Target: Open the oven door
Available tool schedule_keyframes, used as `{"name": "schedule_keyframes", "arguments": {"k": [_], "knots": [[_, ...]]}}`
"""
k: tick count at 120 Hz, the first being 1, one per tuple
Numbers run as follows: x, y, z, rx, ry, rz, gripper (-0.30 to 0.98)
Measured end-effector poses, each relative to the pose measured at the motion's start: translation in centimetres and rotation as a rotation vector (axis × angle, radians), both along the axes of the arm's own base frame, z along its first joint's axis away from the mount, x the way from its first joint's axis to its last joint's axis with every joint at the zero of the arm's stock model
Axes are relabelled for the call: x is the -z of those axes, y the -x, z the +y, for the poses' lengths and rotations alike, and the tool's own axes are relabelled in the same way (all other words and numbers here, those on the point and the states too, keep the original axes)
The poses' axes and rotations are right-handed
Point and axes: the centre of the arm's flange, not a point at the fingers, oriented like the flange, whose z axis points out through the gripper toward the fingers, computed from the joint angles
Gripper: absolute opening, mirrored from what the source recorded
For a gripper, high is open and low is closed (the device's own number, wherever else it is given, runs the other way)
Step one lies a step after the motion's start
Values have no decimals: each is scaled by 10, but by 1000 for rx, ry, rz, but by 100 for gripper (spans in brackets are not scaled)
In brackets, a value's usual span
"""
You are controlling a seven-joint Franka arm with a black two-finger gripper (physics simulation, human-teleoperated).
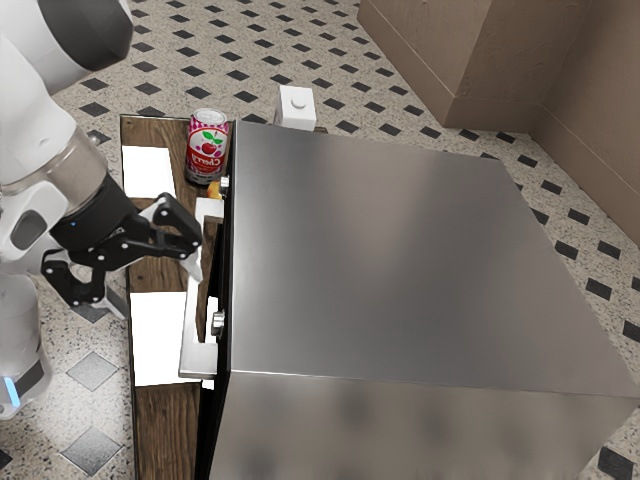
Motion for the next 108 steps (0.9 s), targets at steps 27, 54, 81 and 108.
{"name": "schedule_keyframes", "arguments": {"k": [27, 54, 81, 108], "knots": [[4, -5, 0, -79, 55, 38, 69], [21, -4, 4, -131, 66, 51, 69], [25, -21, 8, -182, 83, 60, 69], [36, -21, 7, -190, 78, 58, 69]]}}
